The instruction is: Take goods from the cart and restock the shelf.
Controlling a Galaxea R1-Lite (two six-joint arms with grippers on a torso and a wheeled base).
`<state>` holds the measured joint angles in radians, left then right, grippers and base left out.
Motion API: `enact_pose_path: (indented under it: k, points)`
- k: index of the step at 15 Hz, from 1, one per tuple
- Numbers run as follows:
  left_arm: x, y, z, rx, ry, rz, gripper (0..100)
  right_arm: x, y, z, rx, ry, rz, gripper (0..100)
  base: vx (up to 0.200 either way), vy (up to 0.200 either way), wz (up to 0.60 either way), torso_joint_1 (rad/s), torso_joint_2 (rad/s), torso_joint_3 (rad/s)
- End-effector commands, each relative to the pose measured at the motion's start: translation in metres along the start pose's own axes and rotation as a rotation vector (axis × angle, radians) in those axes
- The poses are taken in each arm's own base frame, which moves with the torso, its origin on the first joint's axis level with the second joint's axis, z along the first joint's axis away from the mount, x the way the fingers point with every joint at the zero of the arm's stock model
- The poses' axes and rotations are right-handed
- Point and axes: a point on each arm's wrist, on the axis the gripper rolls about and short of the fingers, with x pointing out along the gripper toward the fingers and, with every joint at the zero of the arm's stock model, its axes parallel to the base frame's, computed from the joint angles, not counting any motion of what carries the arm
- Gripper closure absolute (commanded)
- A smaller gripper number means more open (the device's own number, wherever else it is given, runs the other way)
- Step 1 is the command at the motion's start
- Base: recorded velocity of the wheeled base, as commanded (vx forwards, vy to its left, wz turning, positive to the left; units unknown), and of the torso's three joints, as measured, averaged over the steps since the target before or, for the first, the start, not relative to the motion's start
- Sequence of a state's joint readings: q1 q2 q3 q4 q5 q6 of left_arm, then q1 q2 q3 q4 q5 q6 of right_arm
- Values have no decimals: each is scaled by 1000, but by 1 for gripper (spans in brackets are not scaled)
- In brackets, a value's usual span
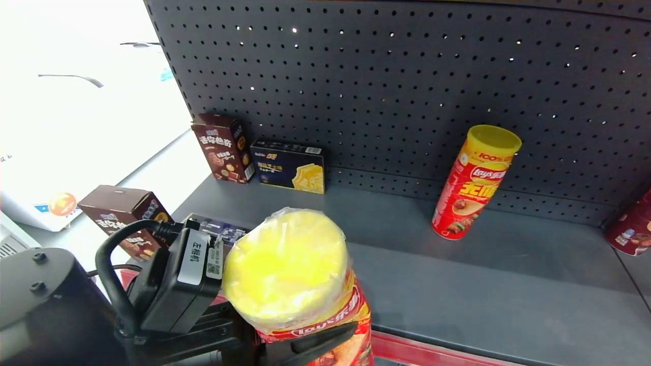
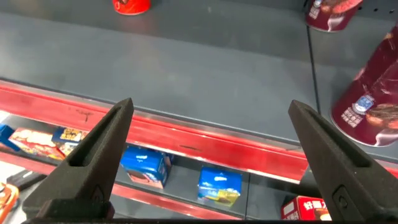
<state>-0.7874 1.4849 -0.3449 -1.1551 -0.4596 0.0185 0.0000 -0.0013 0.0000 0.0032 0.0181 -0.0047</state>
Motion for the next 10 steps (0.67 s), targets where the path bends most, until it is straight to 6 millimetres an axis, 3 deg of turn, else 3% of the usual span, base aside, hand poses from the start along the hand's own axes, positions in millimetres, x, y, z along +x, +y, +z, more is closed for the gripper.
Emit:
enact_pose_path:
  k: [1,2,10]
  points:
    - [0,0,-1,-1,3,1,100,0,0,0,0,1,0,0,0,0,0,0,0,0]
    - [0,0,-1,-1,3,0,100,0,0,0,0,1,0,0,0,0,0,0,0,0]
    - [1,1,-3,-5,11,3,100,0,0,0,0,1,-1,0,0,0,-600,2,3,4]
